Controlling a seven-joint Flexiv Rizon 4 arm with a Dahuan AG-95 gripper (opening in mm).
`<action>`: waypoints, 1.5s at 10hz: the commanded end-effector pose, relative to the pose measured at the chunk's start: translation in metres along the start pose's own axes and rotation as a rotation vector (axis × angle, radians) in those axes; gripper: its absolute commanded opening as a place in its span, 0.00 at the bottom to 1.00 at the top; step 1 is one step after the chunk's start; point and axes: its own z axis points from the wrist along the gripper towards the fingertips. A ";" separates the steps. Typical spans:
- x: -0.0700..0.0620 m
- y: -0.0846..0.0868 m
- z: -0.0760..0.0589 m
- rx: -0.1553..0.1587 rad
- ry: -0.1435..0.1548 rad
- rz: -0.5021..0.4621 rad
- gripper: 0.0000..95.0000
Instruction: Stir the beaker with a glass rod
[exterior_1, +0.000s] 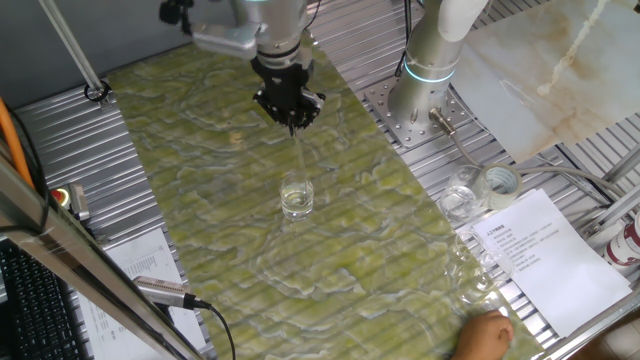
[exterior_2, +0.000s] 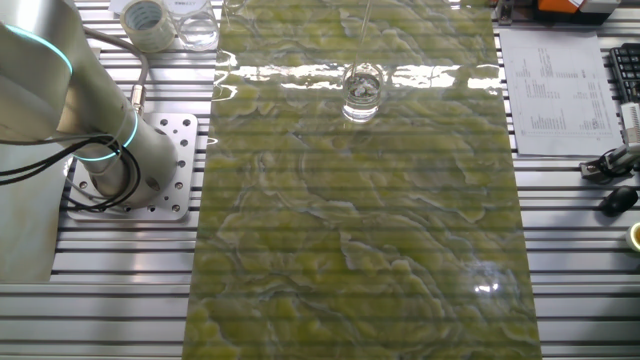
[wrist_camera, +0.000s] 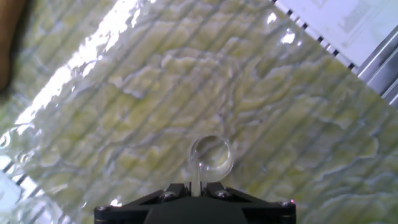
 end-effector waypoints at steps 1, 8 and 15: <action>-0.002 -0.003 0.003 0.087 0.046 -0.071 0.00; -0.003 -0.005 0.003 0.012 0.043 -0.011 0.00; -0.012 -0.008 0.001 0.054 0.041 -0.050 0.00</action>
